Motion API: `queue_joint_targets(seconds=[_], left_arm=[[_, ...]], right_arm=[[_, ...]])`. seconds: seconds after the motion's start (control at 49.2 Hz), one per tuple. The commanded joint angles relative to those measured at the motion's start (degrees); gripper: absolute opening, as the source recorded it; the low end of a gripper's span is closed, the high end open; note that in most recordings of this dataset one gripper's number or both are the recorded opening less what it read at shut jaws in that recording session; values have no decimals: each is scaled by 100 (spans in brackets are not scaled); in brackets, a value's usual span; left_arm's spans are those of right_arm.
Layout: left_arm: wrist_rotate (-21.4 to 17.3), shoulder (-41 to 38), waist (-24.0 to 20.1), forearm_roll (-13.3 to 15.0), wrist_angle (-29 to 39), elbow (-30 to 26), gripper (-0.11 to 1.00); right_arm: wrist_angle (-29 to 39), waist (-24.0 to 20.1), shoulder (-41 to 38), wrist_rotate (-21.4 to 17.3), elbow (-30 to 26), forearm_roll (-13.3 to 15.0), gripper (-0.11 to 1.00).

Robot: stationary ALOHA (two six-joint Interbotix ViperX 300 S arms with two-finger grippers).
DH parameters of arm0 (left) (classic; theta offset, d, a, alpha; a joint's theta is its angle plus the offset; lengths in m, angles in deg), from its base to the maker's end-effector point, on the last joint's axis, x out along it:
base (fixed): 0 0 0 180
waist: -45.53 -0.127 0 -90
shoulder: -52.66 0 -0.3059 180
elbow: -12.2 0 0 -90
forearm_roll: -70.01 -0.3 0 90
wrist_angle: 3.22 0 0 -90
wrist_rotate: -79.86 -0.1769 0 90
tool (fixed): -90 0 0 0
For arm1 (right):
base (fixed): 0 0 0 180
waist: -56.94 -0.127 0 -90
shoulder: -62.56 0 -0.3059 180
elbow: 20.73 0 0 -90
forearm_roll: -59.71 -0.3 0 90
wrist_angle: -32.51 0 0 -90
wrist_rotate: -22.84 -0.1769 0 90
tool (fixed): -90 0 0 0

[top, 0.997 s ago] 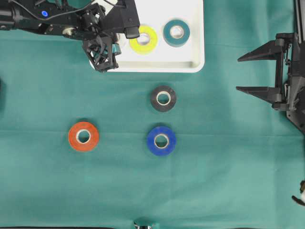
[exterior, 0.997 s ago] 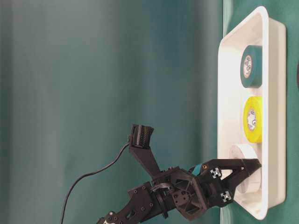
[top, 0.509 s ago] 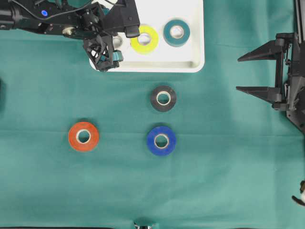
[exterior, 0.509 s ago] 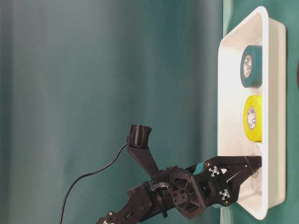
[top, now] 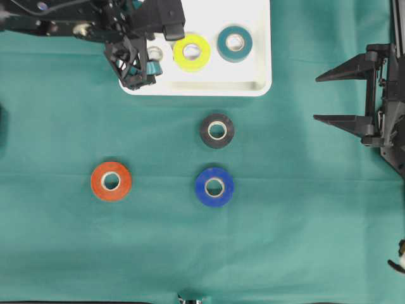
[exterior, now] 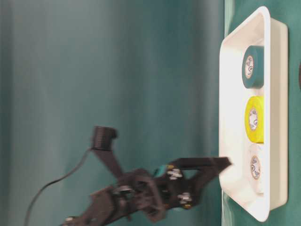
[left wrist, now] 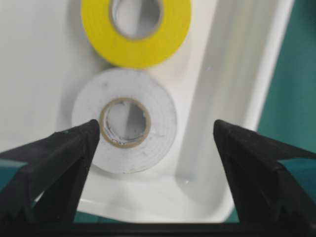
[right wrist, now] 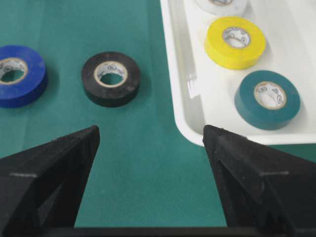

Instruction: Pick up the tape from a random location and place it into the white case.

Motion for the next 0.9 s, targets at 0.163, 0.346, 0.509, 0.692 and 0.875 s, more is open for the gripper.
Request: queue_joint_targets(seconds=[0.163,0.346,0.509,0.692,0.875], left_arm=[[0,642,35,-9,729,-422,100],[0,967,79,-18,976,-721,100],[0,1169,97,-26,993,-765,100],[0,1204,114,-26,993,-721,100],[0,1204,264,-26,993,-721,100]], right_arm=[[-26,9,-44,9,-105,9,84],[-26,9,-44,9,-105,9,84],[-35,9,-44,9,-97,9,84],[-26,9,-44,9,-114,9,84],[-26,9,-44,9,-105,9,84]])
